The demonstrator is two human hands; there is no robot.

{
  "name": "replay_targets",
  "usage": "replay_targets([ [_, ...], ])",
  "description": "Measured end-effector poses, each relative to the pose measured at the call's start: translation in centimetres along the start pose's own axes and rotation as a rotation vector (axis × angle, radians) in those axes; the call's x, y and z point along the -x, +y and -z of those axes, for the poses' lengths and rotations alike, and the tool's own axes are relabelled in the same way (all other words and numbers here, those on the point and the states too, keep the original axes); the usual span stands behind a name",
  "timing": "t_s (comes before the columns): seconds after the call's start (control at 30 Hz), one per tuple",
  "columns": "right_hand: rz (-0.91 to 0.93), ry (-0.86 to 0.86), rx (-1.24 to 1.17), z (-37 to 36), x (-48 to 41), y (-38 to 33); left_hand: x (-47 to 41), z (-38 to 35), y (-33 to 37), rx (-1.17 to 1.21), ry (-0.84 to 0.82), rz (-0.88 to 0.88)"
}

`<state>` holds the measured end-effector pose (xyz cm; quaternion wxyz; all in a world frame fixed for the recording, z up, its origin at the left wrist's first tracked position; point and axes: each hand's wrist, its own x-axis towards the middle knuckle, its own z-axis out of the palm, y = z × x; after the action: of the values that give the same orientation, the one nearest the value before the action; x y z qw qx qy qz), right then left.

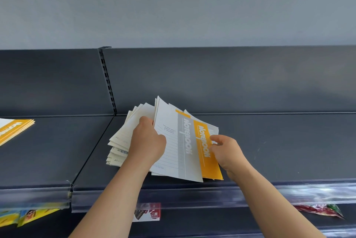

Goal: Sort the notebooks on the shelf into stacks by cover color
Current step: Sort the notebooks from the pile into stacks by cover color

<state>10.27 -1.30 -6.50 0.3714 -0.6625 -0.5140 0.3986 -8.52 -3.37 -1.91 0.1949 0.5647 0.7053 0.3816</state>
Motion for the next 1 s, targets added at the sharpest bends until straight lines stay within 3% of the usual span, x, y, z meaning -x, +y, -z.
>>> replay_targets([
  [0.4,-0.102,-0.104,-0.072,-0.5,-0.2,-0.9,0.0,0.2,0.0,0.019,-0.035,0.013],
  [0.53,-0.117,-0.124,0.022,-0.1,0.1,-1.2,0.0,0.4,0.1,0.052,-0.024,0.006],
  [0.67,-0.042,-0.184,0.075,-0.3,0.6,-2.0,0.3,1.2,0.5,0.156,0.011,-0.018],
  [0.8,0.085,-0.192,-0.037,-0.9,0.7,-2.8,0.5,1.9,0.5,0.315,0.087,-0.014],
  [1.0,0.217,-0.099,-0.160,-2.9,0.9,-5.3,-0.1,4.6,-0.7,0.296,0.206,-0.061],
])
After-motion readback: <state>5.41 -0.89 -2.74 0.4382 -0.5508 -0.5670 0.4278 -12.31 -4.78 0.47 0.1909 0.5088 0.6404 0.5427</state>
